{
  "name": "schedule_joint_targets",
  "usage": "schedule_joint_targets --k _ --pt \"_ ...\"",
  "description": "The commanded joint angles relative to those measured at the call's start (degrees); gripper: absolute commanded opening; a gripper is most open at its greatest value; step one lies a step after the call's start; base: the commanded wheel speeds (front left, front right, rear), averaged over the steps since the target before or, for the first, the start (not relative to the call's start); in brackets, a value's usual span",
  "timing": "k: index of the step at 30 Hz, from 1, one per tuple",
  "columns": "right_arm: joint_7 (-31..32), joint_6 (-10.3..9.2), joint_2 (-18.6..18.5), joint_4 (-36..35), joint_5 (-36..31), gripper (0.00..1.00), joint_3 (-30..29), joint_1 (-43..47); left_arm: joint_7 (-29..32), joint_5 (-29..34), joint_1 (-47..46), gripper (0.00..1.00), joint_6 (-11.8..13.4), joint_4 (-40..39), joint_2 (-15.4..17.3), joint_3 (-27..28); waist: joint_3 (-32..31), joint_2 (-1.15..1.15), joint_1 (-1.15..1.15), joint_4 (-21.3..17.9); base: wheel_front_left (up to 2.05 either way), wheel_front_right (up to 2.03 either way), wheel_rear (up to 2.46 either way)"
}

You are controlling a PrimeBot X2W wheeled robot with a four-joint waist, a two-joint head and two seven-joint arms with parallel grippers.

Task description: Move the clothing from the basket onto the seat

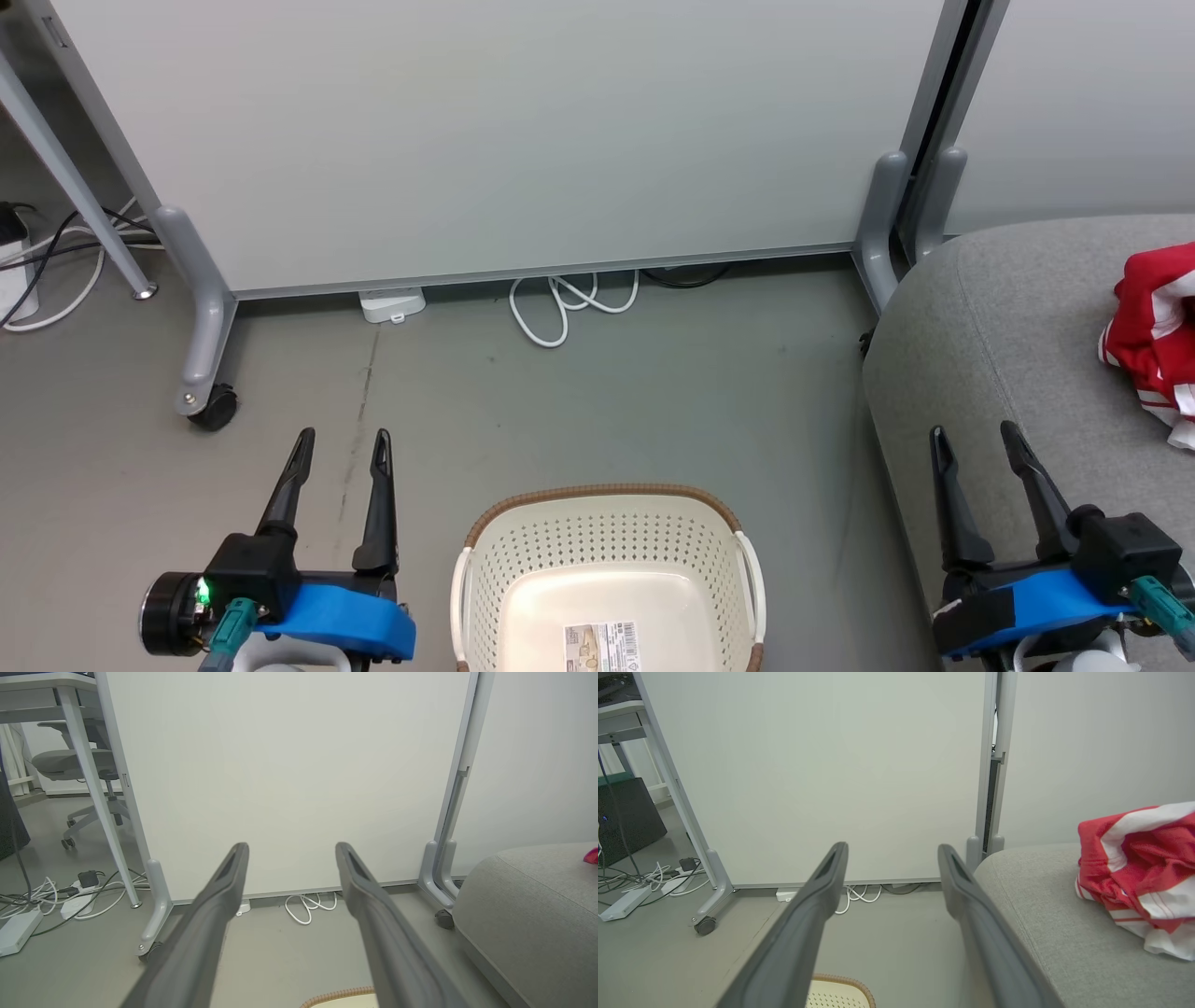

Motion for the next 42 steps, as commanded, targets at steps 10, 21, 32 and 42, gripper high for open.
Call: schedule_joint_targets --k 10,21,32,42 --pt "0.0 0.01 0.9 1.8 0.2 1.0 0.1 1.4 -0.1 1.1 0.8 1.0 -1.0 0.8 -0.8 2.1 -0.6 0.0 0.01 0.7 0.0 0.0 0.0" --pt "0.0 0.01 1.1 2.4 0.3 1.0 0.5 0.6 -0.2 2.1 0.2 1.0 -1.6 1.5 -1.3 3.2 -0.5 0.0 0.01 1.0 0.0 0.0 0.0" --pt "2.1 0.0 1.1 4.7 6.4 0.0 -0.2 0.5 2.3 -4.4 1.2 0.0 -1.5 3.7 -1.4 3.8 -0.5 0.0 0.01 0.7 0.0 0.0 0.0" --pt "4.5 0.0 1.1 3.9 17.3 0.0 -0.4 0.3 4.8 -15.6 0.8 0.0 -1.6 2.9 -1.4 4.7 -0.5 0.0 0.01 0.1 0.0 0.0 0.0"
